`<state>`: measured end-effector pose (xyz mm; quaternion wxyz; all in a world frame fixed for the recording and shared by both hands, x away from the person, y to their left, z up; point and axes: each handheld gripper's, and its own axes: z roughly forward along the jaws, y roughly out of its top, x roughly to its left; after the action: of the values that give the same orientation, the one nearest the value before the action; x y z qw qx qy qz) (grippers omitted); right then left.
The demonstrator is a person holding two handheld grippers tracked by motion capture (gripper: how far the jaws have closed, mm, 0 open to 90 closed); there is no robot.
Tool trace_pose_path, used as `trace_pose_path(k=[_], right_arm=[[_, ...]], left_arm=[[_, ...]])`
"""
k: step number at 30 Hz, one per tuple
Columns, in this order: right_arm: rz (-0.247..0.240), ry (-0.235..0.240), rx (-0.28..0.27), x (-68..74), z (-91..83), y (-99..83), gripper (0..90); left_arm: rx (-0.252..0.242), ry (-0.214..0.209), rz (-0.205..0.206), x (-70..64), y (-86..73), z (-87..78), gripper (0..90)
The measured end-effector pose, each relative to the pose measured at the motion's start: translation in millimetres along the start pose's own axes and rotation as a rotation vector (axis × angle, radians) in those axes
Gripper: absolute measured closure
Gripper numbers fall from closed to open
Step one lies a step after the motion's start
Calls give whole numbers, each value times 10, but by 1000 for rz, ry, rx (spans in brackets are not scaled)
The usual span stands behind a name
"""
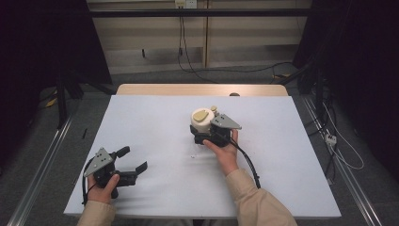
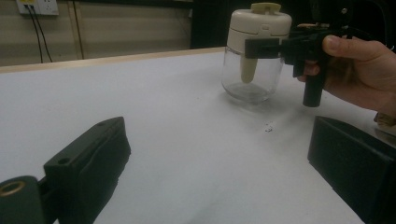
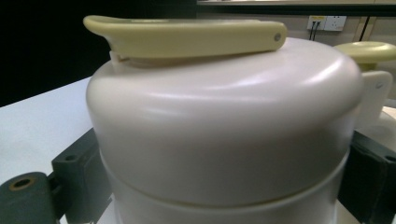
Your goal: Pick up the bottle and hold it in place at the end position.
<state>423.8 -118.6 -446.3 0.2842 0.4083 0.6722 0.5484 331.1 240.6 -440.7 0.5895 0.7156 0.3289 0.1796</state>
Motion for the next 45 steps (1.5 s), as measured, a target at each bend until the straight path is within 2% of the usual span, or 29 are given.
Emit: trace_pose_path(k=[18,29,33,38,41,45], right_arm=[[-1,21,6,47,107,-30,70],[9,16,7,42,127,-39,70],[-2,16,7,46,143,-42,70],[19,27,4,60,154,-32,70],[-6,22,2,83,162,-25,70],[-3,32,5,98,176,-26,70]], left_arm=[[8,-4,-3,-8,-13,16,47],[8,-4,-7,-5,-19,19,47],[10,-8,-2,-15,-17,24,47],[11,-7,-8,-11,-23,26,47],[9,-4,-10,-12,-21,19,47],[11,-8,-5,-20,-20,22,47]])
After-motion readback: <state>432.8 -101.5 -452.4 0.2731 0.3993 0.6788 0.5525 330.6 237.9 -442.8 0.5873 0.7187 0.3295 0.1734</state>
